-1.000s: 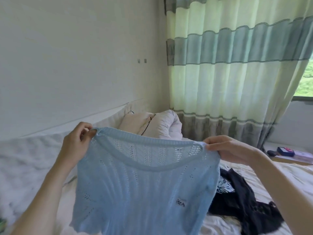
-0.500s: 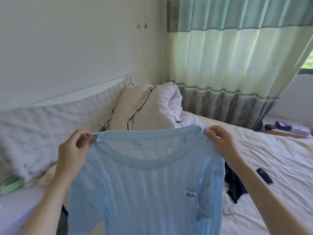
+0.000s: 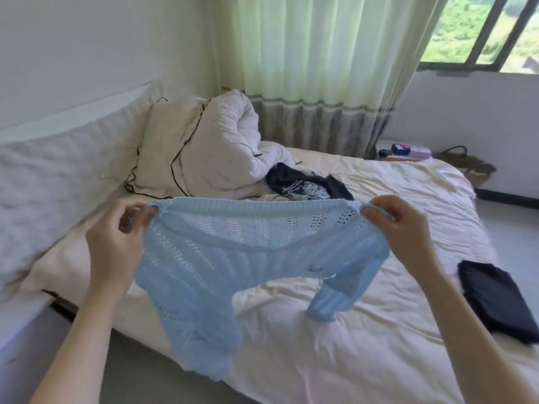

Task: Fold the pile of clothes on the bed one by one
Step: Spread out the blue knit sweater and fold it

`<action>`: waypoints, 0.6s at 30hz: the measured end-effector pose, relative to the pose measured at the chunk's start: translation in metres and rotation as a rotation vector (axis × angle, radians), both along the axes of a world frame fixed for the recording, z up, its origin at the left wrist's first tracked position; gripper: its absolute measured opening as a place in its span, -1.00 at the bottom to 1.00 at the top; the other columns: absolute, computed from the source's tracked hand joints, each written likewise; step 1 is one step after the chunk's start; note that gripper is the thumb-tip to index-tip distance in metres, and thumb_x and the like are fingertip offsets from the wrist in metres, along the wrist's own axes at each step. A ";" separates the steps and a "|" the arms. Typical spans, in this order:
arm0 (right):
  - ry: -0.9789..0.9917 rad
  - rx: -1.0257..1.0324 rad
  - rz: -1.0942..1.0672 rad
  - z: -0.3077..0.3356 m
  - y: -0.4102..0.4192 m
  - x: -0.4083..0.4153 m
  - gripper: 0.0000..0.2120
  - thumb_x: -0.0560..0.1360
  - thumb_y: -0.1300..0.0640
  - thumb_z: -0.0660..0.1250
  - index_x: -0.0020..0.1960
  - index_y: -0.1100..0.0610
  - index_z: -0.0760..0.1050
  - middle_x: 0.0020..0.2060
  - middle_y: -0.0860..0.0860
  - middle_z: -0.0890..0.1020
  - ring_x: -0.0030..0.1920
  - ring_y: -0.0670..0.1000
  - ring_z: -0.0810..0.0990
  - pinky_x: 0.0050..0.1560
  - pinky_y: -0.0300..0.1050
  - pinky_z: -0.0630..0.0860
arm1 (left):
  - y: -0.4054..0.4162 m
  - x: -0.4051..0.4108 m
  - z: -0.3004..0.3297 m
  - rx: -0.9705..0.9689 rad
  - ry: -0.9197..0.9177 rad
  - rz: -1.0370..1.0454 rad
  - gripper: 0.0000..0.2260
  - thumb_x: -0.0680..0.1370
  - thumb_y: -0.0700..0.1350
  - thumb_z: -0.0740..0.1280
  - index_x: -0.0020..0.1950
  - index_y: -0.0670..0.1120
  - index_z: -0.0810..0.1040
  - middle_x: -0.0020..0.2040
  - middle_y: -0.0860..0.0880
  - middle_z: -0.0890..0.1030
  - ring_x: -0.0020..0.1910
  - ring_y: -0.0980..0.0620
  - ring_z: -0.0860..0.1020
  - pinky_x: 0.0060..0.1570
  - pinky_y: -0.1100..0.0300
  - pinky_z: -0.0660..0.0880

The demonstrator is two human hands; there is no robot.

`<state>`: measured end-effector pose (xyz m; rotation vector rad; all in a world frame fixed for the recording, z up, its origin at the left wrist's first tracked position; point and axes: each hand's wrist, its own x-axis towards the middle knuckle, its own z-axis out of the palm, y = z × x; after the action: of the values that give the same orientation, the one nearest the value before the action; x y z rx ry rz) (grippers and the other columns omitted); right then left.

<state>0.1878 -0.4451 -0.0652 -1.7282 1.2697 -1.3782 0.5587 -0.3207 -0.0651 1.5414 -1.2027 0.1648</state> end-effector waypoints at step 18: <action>0.214 -0.276 -0.208 0.011 -0.039 0.017 -0.90 0.46 0.24 0.41 -0.05 0.25 0.57 -0.14 0.02 0.54 -0.14 -0.06 0.46 -0.12 -0.26 0.33 | -0.079 0.022 0.017 -0.110 -0.033 -0.035 -0.81 0.51 -0.03 0.37 -0.03 -0.15 0.57 -0.29 0.23 0.50 -0.25 0.46 0.44 -0.22 0.55 0.30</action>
<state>0.2046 -0.4842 -0.0546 -2.0211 1.4647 -1.5822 0.5809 -0.3999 -0.0480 1.4254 -1.2257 0.2299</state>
